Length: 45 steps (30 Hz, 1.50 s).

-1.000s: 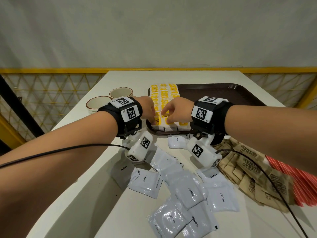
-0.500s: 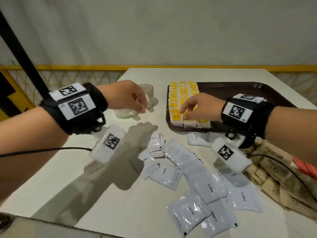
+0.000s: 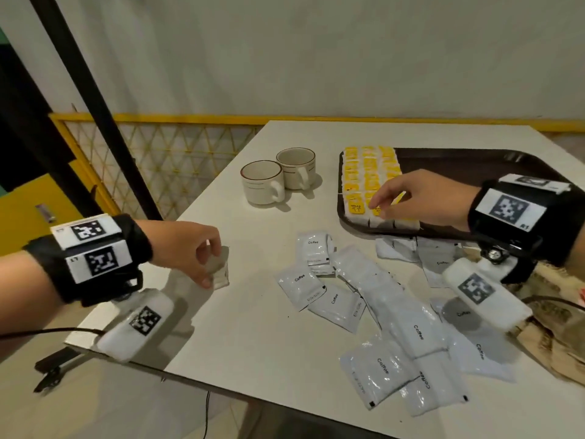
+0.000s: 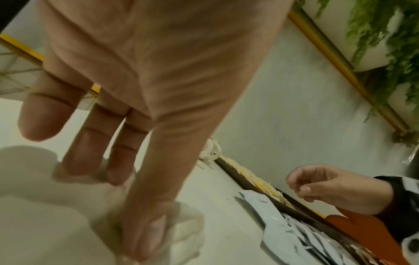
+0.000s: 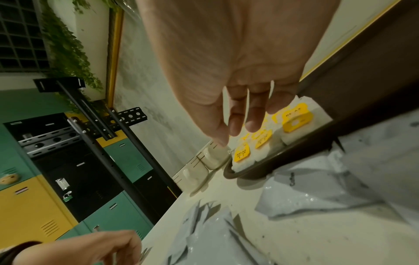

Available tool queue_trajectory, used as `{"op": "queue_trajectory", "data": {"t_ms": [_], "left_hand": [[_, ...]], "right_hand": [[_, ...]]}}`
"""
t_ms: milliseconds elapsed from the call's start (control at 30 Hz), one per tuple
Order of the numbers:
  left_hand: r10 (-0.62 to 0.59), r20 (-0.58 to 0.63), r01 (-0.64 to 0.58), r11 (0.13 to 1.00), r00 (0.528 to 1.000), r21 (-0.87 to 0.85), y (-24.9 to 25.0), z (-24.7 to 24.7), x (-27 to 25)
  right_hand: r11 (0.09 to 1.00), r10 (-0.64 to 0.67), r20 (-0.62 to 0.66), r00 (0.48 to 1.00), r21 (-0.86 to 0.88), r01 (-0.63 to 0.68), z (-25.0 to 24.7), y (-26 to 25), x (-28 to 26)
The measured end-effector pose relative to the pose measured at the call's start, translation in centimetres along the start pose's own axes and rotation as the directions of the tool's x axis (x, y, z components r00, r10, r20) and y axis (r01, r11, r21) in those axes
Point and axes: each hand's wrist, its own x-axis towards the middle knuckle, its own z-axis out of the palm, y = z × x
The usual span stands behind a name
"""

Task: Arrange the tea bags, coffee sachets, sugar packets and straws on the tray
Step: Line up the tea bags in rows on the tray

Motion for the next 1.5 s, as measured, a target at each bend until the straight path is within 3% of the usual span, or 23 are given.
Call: {"op": "queue_trajectory", "data": {"t_ms": [233, 367, 433, 533, 633, 700, 767, 900, 1067, 1233, 1400, 1500], "left_hand": [[0.098, 0.041, -0.095, 0.993, 0.994, -0.067, 0.9, -0.7, 2.2], [0.148, -0.018, -0.149, 0.979, 0.989, -0.142, 2.3, -1.5, 3.2], [0.206, -0.101, -0.226, 0.936, 0.973, -0.270, 3.6, -2.4, 3.7], [0.292, -0.265, -0.393, 0.732, 0.919, -0.557, 6.4, -4.2, 4.2], [0.417, -0.347, -0.485, 0.288, 0.840, -0.826, 9.5, -5.6, 4.6], [0.473, -0.375, -0.467, 0.091, 0.797, -0.879, 11.4, -5.7, 5.4], [0.519, -0.387, -0.457, 0.007, 0.762, -0.890, 13.1, -5.4, 6.5], [0.550, -0.391, -0.367, -0.160, 0.738, -0.916, 15.1, -5.0, 8.3], [0.451, -0.417, -0.427, -0.084, 0.790, -0.900, 17.1, -5.2, 8.6], [0.415, -0.445, -0.484, -0.012, 0.794, -0.875, 18.5, -5.6, 8.7], [0.346, -0.480, -0.478, -0.096, 0.806, -0.873, 18.4, -5.4, 9.4], [0.354, -0.445, -0.463, -0.039, 0.823, -0.886, 18.1, -5.3, 9.4]], "right_hand": [[1.000, -0.023, 0.009, 1.000, -0.009, 0.023, -0.7, -0.3, -0.8], [0.998, -0.041, -0.009, 0.999, 0.043, 0.042, -1.2, -0.5, -1.0], [0.995, -0.059, -0.005, 0.998, 0.074, 0.060, -1.1, -0.7, -1.1], [0.989, -0.109, 0.027, 0.994, 0.099, 0.105, -0.7, -1.5, -1.0], [0.969, -0.188, 0.014, 0.982, 0.164, 0.183, -0.2, -2.5, -0.7], [0.927, -0.216, -0.048, 0.975, 0.303, 0.220, -0.2, -2.9, -0.8], [0.891, -0.225, -0.109, 0.968, 0.379, 0.250, -0.5, -3.1, -0.8], [0.897, -0.155, -0.177, 0.972, 0.388, 0.213, -1.6, -2.1, -0.5], [0.945, -0.068, -0.206, 0.976, 0.300, 0.129, -2.8, -0.3, 0.3], [0.946, -0.009, -0.225, 0.974, 0.314, 0.081, -3.4, 0.2, 1.2], [0.882, 0.152, -0.126, 0.980, 0.466, -0.077, -3.5, 0.7, 1.4], [0.855, 0.135, -0.206, 0.969, 0.519, -0.009, -3.7, 0.6, 1.5]]}}
